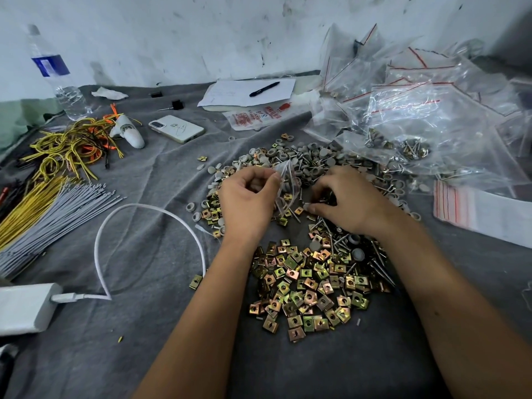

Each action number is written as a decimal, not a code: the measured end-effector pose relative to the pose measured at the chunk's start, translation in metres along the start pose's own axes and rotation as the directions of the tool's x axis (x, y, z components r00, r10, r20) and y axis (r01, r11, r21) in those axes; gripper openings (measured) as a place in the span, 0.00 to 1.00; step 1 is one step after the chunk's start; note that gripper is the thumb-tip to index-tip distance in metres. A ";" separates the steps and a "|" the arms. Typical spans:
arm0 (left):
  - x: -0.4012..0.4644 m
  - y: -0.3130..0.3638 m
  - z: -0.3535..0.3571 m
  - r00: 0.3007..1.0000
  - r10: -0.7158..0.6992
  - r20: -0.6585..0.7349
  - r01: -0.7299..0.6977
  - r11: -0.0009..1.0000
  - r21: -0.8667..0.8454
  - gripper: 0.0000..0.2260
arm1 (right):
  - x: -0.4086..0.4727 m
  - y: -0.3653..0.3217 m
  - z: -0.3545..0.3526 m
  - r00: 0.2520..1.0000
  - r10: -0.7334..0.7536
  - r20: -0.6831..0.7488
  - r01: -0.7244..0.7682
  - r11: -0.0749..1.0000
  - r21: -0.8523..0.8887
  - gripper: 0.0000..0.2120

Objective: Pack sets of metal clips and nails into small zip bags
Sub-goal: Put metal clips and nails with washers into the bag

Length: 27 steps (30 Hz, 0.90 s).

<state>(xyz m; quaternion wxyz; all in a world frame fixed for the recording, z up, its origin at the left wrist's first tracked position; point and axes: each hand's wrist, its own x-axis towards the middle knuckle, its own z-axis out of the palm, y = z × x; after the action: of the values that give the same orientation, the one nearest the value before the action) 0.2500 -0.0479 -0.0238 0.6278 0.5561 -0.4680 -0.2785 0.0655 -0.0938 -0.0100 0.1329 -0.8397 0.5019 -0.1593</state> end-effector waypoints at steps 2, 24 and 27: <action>0.000 0.000 0.000 1.000 0.003 0.001 -0.003 1.000 0.000 0.07 | -0.001 -0.003 0.000 1.000 -0.025 0.006 0.024 1.000 0.017 0.09; 0.002 -0.001 -0.001 1.000 0.010 -0.015 -0.010 1.000 0.016 0.02 | 0.001 -0.009 0.011 0.986 -0.125 -0.113 0.123 0.992 -0.025 0.07; 0.002 -0.002 -0.001 1.000 0.008 -0.010 -0.007 1.000 0.013 0.02 | 0.001 -0.010 0.010 0.984 -0.109 -0.144 0.110 0.994 0.001 0.07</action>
<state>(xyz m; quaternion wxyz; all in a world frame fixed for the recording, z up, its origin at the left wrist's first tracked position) 0.2523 -0.0492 -0.0249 0.6276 0.5598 -0.4687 -0.2702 0.0778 -0.0901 -0.0152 0.0914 -0.8518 0.4626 -0.2285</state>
